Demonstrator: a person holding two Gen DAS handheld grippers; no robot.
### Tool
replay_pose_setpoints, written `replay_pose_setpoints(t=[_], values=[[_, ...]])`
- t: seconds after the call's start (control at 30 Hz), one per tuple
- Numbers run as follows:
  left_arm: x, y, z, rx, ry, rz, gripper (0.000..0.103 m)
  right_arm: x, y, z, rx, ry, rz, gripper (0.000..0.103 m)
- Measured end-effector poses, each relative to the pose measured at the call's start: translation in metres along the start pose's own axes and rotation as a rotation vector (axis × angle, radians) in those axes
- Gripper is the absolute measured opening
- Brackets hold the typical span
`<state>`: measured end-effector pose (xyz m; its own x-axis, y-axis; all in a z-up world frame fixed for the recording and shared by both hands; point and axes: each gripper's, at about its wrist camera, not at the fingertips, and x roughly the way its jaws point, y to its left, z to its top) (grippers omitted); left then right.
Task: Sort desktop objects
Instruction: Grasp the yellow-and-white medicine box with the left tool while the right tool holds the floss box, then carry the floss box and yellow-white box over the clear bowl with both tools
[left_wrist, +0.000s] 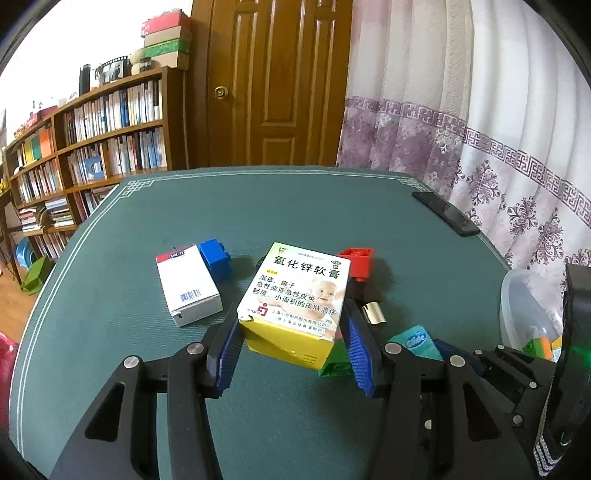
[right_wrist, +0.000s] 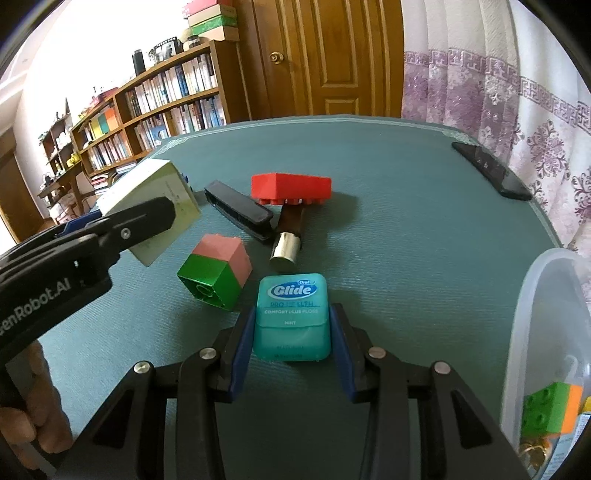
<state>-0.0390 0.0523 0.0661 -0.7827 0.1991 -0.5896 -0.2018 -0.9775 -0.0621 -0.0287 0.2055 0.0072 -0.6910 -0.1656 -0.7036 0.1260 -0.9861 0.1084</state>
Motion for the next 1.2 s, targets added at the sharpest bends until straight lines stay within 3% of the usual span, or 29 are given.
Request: replay_pose_setpoints(t=[1.2], values=[[-0.026,-0.073,-0.01,0.112,-0.007,-0.026,0.054,-0.072,-0.042,-0.012,0.008,-0.095,-0.146,0.044]])
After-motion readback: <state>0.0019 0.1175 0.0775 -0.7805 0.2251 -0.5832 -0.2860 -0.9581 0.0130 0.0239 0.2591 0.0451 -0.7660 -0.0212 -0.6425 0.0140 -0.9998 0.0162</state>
